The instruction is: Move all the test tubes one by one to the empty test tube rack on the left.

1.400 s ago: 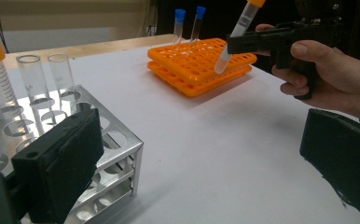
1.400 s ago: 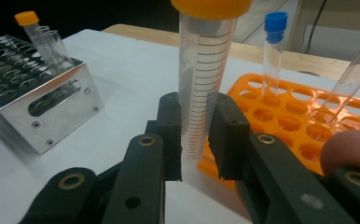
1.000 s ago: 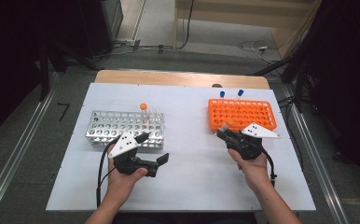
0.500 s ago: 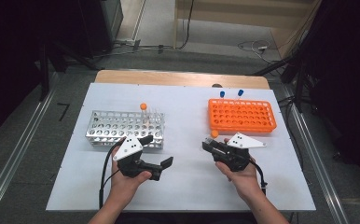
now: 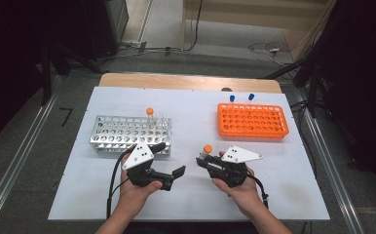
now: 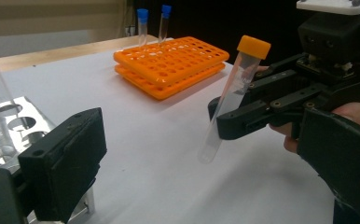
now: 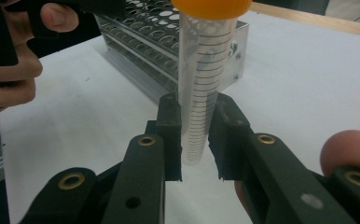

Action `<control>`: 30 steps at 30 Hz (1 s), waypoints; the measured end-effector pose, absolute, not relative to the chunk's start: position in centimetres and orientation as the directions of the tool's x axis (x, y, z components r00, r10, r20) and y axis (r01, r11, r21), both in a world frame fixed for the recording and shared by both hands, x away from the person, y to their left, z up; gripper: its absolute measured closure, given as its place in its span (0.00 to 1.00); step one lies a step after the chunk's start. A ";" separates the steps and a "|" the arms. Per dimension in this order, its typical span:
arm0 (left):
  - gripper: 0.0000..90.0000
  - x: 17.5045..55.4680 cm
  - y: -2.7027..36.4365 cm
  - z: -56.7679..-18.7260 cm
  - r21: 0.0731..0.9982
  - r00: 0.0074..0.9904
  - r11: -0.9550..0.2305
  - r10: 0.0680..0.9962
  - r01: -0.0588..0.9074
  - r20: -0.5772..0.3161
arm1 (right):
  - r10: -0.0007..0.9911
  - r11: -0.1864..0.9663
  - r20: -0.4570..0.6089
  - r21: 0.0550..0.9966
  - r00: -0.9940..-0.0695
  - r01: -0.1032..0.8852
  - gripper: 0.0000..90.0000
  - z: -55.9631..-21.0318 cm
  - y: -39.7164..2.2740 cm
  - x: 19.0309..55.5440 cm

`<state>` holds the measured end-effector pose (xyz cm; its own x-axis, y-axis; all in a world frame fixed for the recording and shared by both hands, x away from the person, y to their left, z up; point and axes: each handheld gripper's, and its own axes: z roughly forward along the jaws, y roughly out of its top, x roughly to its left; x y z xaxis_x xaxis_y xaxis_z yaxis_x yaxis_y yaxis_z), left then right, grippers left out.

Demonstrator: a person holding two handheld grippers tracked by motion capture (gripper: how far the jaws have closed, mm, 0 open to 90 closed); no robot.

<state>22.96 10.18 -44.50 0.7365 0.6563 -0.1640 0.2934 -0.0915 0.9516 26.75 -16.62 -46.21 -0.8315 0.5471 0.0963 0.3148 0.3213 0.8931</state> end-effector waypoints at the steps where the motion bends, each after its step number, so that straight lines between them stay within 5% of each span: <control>1: 0.03 22.9 10.1 -44.5 0.951 0.739 -0.093 0.653 0.294 -0.165 | 0.543 0.324 0.095 0.893 -0.835 0.312 0.81 -46.3 -16.4 26.7; 8: 0.13 23.0 9.6 -44.5 0.952 0.762 -0.090 0.624 0.292 -0.174 | 0.504 0.358 0.085 0.885 -0.859 0.297 0.81 -46.5 -15.0 25.9; 19: 0.53 23.1 8.8 -44.8 0.947 0.826 -0.136 0.535 0.291 -0.177 | 0.449 0.397 0.092 0.871 -0.889 0.291 0.81 -46.3 -12.9 24.6; 30: 0.79 23.1 8.5 -44.8 0.948 0.834 -0.165 0.531 0.273 -0.148 | 0.437 0.410 0.088 0.866 -0.895 0.286 0.81 -46.3 -12.6 24.3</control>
<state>23.08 8.53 -44.81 0.8343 0.5312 -0.1478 0.2727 -0.1646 0.9479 24.33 -12.61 -46.27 -0.8951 0.4371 0.0882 0.2857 0.4103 0.8661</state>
